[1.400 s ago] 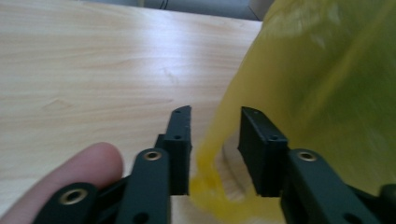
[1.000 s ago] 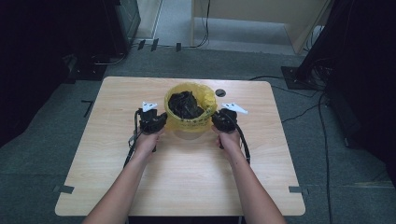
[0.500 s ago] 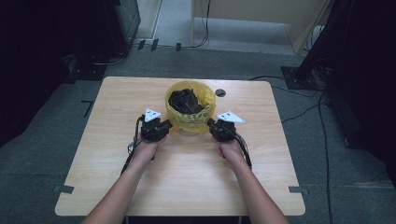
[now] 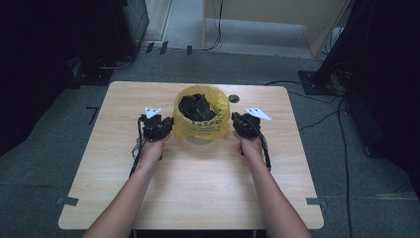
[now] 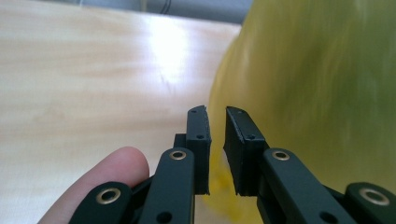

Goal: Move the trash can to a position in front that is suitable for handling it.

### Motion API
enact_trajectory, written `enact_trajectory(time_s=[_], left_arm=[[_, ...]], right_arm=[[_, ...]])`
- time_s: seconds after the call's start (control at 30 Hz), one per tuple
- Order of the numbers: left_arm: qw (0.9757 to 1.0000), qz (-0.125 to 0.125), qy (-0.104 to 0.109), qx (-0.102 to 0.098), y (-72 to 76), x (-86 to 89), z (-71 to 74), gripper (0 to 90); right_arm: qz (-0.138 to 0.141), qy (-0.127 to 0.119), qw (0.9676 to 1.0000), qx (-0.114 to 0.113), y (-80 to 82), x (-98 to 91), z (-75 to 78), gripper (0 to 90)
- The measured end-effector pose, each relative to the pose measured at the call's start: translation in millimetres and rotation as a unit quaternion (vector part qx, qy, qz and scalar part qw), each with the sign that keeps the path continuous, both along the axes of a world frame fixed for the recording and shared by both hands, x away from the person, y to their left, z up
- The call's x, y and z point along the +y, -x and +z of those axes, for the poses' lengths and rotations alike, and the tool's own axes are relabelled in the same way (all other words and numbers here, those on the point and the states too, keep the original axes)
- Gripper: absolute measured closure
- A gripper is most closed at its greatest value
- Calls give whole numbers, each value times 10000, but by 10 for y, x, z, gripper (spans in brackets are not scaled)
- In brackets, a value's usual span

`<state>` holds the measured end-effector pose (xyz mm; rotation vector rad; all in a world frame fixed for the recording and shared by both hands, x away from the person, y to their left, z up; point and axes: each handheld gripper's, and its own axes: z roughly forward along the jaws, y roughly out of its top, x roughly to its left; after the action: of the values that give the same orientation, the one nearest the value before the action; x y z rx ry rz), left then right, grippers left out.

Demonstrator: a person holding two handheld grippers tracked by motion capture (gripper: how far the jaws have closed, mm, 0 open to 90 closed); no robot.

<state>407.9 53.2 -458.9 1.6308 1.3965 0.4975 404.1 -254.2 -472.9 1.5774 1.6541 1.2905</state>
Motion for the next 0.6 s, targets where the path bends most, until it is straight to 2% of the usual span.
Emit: enact_trajectory(time_s=[0.03, 0.1, 0.13, 0.27, 0.3, 0.4, 0.5, 0.6], left_arm=[[10000, 0, 0, 0, 0, 0, 0, 801], [9996, -199, -93, -157, -85, -54, 78, 804], [9988, -255, -303, -298, -161, -97, 153, 820], [9992, -228, -270, -191, -261, -117, 191, 859], [9989, -264, -361, -164, -273, -144, 188, 879], [9984, -294, -430, -198, -263, -156, 185, 900], [9984, -457, -287, -182, -230, -98, 171, 900], [9980, -550, -266, -148, -172, -57, 160, 900]], right_arm=[[0, 0, 10000, 0, 0, 0, 0, 839], [-42, 48, 10000, 22, -159, 94, 33, 850], [-29, 81, 9999, 71, -206, 122, 39, 856], [160, -44, 9998, 115, -312, 221, 39, 876], [245, 12, 9996, 112, -322, 249, 41, 887], [318, 111, 9994, 38, -315, 289, 52, 900], [532, 111, 9985, -9, -259, 261, 43, 900], [604, 148, 9981, 11, -175, 273, 57, 900]])
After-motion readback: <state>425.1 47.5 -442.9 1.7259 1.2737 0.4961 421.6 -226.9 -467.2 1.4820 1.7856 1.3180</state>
